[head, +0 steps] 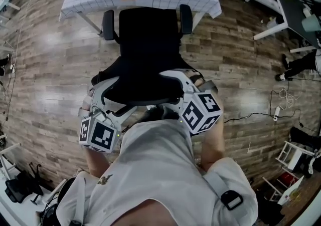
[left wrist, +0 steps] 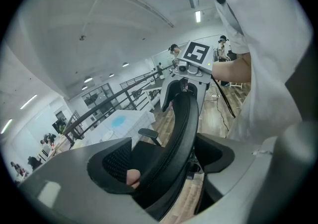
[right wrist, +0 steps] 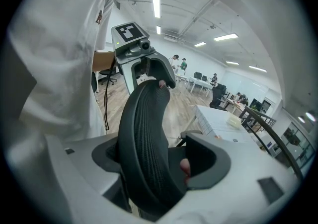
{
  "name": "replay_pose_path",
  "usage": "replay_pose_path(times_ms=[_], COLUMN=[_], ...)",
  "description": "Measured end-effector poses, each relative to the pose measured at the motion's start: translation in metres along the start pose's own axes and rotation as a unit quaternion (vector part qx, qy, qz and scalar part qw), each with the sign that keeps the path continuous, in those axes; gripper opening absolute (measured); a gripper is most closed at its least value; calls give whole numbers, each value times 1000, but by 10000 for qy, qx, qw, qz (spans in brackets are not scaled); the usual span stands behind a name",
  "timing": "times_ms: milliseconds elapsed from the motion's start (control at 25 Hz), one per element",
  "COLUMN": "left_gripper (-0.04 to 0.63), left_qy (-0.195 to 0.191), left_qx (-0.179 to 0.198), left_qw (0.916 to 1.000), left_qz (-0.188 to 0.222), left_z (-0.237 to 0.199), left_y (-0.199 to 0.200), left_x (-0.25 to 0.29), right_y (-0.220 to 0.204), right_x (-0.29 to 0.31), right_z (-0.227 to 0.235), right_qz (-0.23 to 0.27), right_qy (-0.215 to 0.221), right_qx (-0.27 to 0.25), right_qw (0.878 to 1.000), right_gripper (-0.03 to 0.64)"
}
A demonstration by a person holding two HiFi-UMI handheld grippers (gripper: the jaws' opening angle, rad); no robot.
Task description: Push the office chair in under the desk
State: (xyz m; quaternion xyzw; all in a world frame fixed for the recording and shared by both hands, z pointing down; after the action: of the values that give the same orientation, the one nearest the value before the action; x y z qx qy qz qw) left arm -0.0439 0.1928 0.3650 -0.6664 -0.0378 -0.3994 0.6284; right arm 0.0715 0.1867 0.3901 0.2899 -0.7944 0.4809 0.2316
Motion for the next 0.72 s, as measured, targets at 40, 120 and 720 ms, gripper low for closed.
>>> replay_pose_path(times_ms=[40, 120, 720], left_gripper=[390, 390, 390], left_qy=[12, 20, 15], left_qx=[14, 36, 32], left_qw=[10000, 10000, 10000], left_qz=[27, 44, 34], left_z=[-3, -8, -40], left_y=[1, 1, 10], left_x=[1, 4, 30], right_y=[-1, -3, -26], right_x=[1, 3, 12], right_z=[3, 8, 42], right_qz=[-4, -13, -78], right_qy=[-14, -22, 121], right_qx=[-3, -11, -35], right_qw=[10000, 10000, 9999], right_gripper=[339, 339, 337])
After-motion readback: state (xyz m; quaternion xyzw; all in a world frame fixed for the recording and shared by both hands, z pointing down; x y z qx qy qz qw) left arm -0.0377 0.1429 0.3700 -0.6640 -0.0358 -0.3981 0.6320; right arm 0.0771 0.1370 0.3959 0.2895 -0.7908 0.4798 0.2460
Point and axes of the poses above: the fingertips, and each gripper's own axes: x forward along the fingers, z to its right, y out of its top, the point moved 4 cm from there along -x, backward along the fingers, and after that the axes turned 15 degrees about -x, right-handed, at the moved point
